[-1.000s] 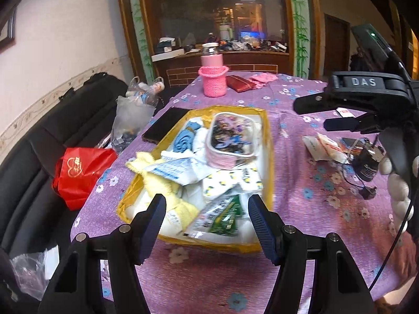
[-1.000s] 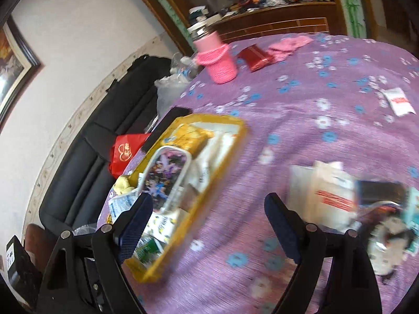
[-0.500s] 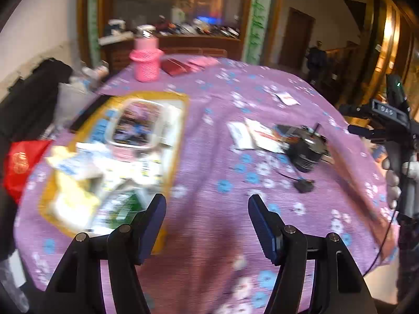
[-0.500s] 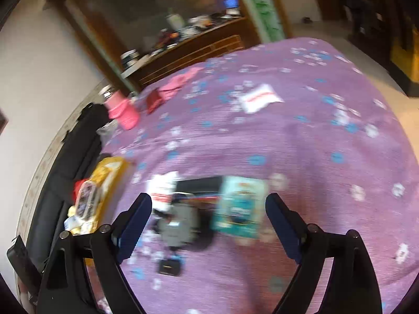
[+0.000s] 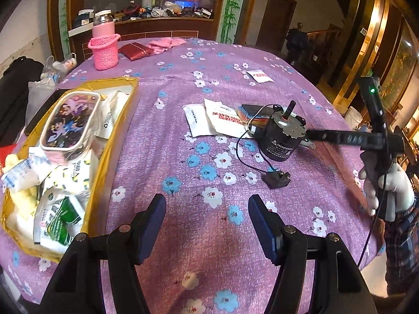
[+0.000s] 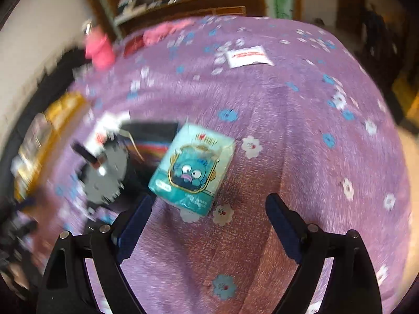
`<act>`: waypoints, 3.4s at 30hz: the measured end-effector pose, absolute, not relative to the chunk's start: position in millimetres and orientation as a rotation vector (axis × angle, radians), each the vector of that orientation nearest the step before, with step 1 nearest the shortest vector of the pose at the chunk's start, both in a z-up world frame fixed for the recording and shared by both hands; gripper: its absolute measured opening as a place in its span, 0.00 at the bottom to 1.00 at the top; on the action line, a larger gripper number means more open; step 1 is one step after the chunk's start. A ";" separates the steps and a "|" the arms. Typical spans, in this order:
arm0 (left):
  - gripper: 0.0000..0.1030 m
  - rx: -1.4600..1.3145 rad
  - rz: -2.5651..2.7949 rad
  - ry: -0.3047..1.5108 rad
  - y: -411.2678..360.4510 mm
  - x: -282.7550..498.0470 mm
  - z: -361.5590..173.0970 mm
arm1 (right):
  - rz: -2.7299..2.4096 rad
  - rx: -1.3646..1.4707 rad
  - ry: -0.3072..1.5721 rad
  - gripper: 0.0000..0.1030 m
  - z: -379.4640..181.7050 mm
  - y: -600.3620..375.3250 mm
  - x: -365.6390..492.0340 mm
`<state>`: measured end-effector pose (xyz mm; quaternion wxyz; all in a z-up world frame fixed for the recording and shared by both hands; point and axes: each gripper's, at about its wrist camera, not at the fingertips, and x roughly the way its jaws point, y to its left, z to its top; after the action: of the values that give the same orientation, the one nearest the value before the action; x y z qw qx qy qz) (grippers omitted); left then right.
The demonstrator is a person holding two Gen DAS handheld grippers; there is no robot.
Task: Organize soft objects
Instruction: 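Grasp the teal cartoon pack with the right tool while the left tool grasps the bagged black item, then carry the teal pack and bagged black item into the foam box, opening both tools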
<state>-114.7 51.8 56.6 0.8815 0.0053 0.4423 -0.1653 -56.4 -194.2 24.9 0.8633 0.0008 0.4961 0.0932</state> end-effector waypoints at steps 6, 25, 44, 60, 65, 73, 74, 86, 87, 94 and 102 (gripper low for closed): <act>0.66 0.001 -0.335 0.943 52.4 -99.6 51.7 | 0.183 -0.139 1.081 0.87 7.0 -175.3 -16.6; 0.66 -0.126 -0.388 0.965 71.3 -81.8 44.9 | 0.243 -0.412 1.161 0.89 15.4 -157.3 70.3; 0.66 -0.066 -0.398 0.939 55.0 -14.2 89.5 | 0.136 -0.027 1.097 0.91 56.2 -204.1 57.8; 0.67 -0.036 -0.359 1.094 -8.9 114.6 23.2 | 0.156 0.245 1.116 0.91 20.3 -233.3 17.0; 0.67 0.119 -0.345 1.086 -35.4 115.4 17.1 | 0.104 0.155 1.089 0.91 15.4 -215.3 13.9; 0.41 0.165 -0.377 1.041 -43.9 113.1 18.9 | 0.086 0.068 1.069 0.77 13.0 -206.7 8.8; 0.41 0.141 -0.391 1.051 -40.3 114.0 20.1 | 0.082 0.059 1.057 0.61 14.4 -206.9 6.5; 0.39 0.029 -0.418 0.945 -12.0 78.5 61.6 | 0.098 0.244 1.000 0.48 43.2 -241.5 -25.4; 0.39 0.014 -0.425 0.935 -7.2 71.7 66.7 | 0.095 0.245 0.990 0.48 48.4 -242.7 -29.2; 0.39 -0.093 -0.460 0.872 42.3 19.2 99.0 | 0.144 0.234 0.904 0.49 94.9 -223.9 -60.7; 0.39 -0.195 -0.339 0.786 149.8 -29.1 130.2 | 0.315 0.156 0.869 0.49 124.6 -138.0 -69.7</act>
<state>-29.1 149.8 130.2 0.9052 -0.0942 0.3805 -0.1641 -69.7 -138.0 124.6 0.8922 0.0751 0.4187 0.1518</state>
